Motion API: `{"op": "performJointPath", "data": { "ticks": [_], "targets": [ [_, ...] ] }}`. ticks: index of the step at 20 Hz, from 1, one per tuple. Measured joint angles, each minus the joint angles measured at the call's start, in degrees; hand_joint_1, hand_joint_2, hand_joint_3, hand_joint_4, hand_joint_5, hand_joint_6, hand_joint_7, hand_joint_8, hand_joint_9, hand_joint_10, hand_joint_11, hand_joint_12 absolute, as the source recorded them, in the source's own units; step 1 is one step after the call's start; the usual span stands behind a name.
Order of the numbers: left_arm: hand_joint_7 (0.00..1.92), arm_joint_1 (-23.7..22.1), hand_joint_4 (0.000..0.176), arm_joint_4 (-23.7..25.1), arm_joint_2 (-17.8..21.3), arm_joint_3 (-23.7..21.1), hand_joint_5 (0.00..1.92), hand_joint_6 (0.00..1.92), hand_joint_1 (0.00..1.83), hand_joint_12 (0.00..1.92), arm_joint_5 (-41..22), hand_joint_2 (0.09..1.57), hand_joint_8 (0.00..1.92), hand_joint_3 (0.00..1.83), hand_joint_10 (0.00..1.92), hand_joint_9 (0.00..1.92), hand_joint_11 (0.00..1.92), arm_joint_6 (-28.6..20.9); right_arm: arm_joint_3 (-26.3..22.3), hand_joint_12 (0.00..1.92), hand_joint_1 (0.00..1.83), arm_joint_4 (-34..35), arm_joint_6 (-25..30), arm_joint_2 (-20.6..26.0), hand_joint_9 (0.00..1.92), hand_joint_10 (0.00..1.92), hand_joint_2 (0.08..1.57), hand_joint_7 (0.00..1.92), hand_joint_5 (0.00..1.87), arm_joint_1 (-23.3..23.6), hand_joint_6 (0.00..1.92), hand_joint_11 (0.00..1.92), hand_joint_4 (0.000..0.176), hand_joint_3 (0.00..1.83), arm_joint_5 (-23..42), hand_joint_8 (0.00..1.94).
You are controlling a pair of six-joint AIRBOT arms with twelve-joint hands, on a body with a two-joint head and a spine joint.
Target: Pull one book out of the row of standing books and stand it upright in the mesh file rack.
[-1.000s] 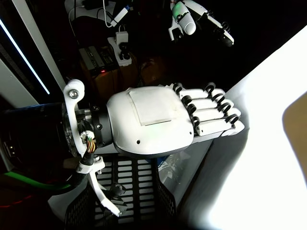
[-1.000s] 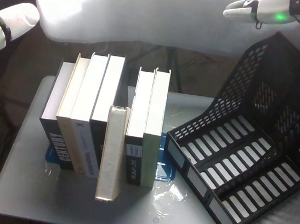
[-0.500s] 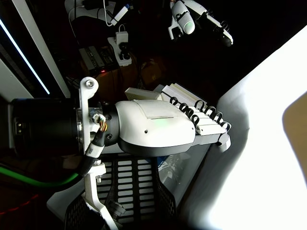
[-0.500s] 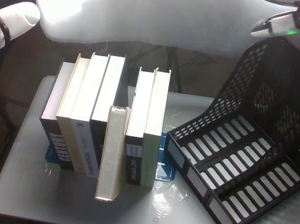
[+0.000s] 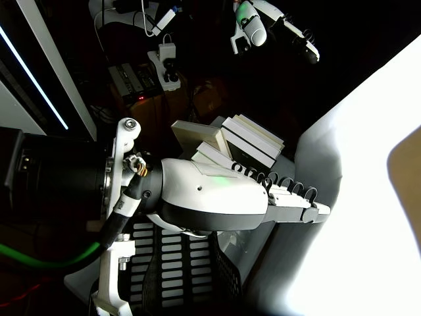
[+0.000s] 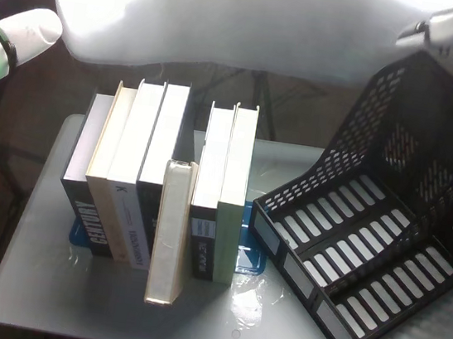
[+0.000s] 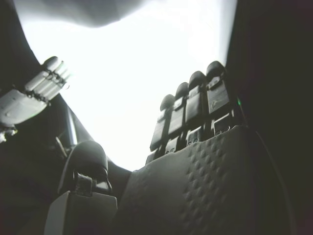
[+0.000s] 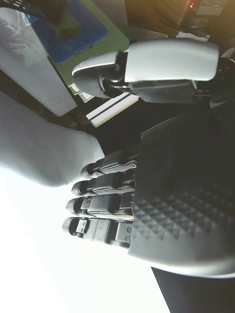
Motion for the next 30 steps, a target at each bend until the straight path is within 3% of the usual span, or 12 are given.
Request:
{"op": "performJointPath", "data": {
  "ticks": [3, 4, 8, 10, 13, 18, 20, 21, 23, 25, 26, 30],
  "targets": [
    [0.00, 0.07, 0.049, 0.28, 0.00, 0.00, 0.03, 0.01, 0.02, 0.00, 0.74, 1.34, 0.00, 0.00, 0.00, 0.00, 0.00, 0.00, -0.87, 0.88, 0.61, 6.34, -0.22, 2.47, 0.01, 0.00, 1.13, 0.00, 0.00, -0.11, 0.00, 0.00, 0.016, 0.01, -1.11, 0.00],
    [0.00, 0.04, 0.018, 0.94, 0.00, -0.02, 0.05, 0.02, 0.04, 0.00, 1.03, 1.35, 0.00, 0.01, 0.00, 0.00, 0.00, 0.02, -1.14, 0.66, 0.65, 11.17, -0.17, 2.91, 0.00, 0.00, 1.14, 0.00, 0.00, -0.76, 0.00, 0.00, 0.011, 0.01, -1.64, 0.00],
    [0.00, -0.33, 0.051, 3.52, 0.00, -0.13, 0.03, 0.01, 0.03, 0.00, 2.95, 1.36, 0.00, 0.01, 0.00, 0.00, 0.00, 0.02, -2.75, 0.55, 0.57, 42.36, -0.39, 4.48, 0.00, 0.00, 1.16, 0.00, 0.00, -4.09, 0.00, 0.00, 0.019, 0.00, -2.05, 0.00],
    [0.00, -0.85, 0.055, 3.48, 0.00, -0.11, 0.01, 0.00, 0.00, 0.00, 3.37, 1.38, 0.00, 0.01, 0.00, 0.00, 0.00, 0.00, -2.86, 1.03, 0.51, 53.24, -0.48, 5.29, 0.03, 0.01, 1.17, 0.00, 0.00, -6.62, 0.00, 0.00, 0.032, 0.00, 0.33, 0.00],
    [0.00, -0.96, 0.063, 3.80, 0.00, -0.11, 0.00, 0.00, 0.00, 0.00, 3.78, 1.38, 0.00, 0.01, 0.00, 0.00, 0.00, 0.00, -3.02, 0.32, 0.60, 63.04, -0.46, 7.23, 0.01, 0.00, 1.18, 0.00, 0.00, -10.78, 0.00, 0.00, 0.013, 0.00, 8.20, 0.00],
    [0.00, -1.42, 0.028, 4.61, -0.07, -0.11, 0.03, 0.01, 0.05, 0.00, 4.35, 1.42, 0.00, 0.01, 0.00, 0.00, 0.00, 0.00, -2.91, 0.00, 0.65, 63.21, -0.55, 6.64, 0.00, 0.00, 1.11, 0.00, 0.00, -13.68, 0.00, 0.00, 0.000, 0.00, 17.27, 0.00],
    [0.00, -1.44, 0.014, 4.22, -0.07, -0.11, 0.03, 0.01, 0.05, 0.00, 4.48, 1.42, 0.00, 0.01, 0.00, 0.00, 0.00, 0.00, -1.64, 0.66, 0.70, 57.77, -0.52, 4.52, 0.06, 0.02, 1.08, 0.03, 0.00, -14.49, 0.00, 0.00, 0.000, 0.00, 20.79, 0.00],
    [0.00, -1.44, 0.000, 4.11, -0.09, -0.11, 0.04, 0.01, 0.06, 0.00, 4.55, 1.44, 0.00, 0.02, 0.00, 0.00, 0.00, 0.00, -1.53, 0.53, 0.68, 56.08, -0.48, 3.74, 0.02, 0.02, 1.05, 0.01, 0.00, -14.49, 0.00, 0.00, 0.000, 0.00, 21.07, 0.01],
    [0.00, -1.44, 0.000, 4.33, -0.07, -0.11, 0.05, 0.01, 0.08, 0.00, 4.48, 1.44, 0.00, 0.01, 0.00, 0.00, 0.00, 0.00, -0.57, 0.02, 0.73, 49.68, -0.52, 2.19, 0.00, 0.00, 0.97, 0.02, 0.05, -14.49, 0.02, 0.00, 0.036, 0.00, 23.39, 0.01],
    [0.00, -1.44, 0.000, 4.07, -0.09, -0.09, 0.03, 0.01, 0.09, 0.00, 4.48, 1.45, 0.00, 0.01, 0.00, 0.00, 0.00, 0.00, -0.39, 0.59, 0.73, 42.71, -0.48, 0.61, 0.00, 0.00, 0.96, 0.04, 0.05, -14.49, 0.00, 0.00, 0.067, 0.01, 25.24, 0.00],
    [0.00, -1.44, 0.000, 4.07, -0.07, -0.04, 0.03, 0.00, 0.10, 0.00, 4.46, 1.46, 0.00, 0.02, 0.00, 0.00, 0.00, 0.00, -0.15, 0.12, 0.75, 40.22, -0.48, -0.02, 0.00, 0.00, 1.04, 0.01, 0.01, -14.49, 0.00, 0.00, 0.041, 0.01, 25.57, 0.00],
    [0.00, -1.44, 0.000, 3.91, -0.20, 0.07, 0.01, 0.00, 0.06, 0.00, 4.42, 1.47, 0.00, 0.01, 0.00, 0.00, 0.00, 0.02, 2.21, 0.01, 0.75, 27.87, -0.44, -4.63, 0.00, 0.00, 1.09, 0.00, 0.00, -14.49, 0.00, 0.02, 0.000, 0.02, 26.36, 0.00]
  ]
}}
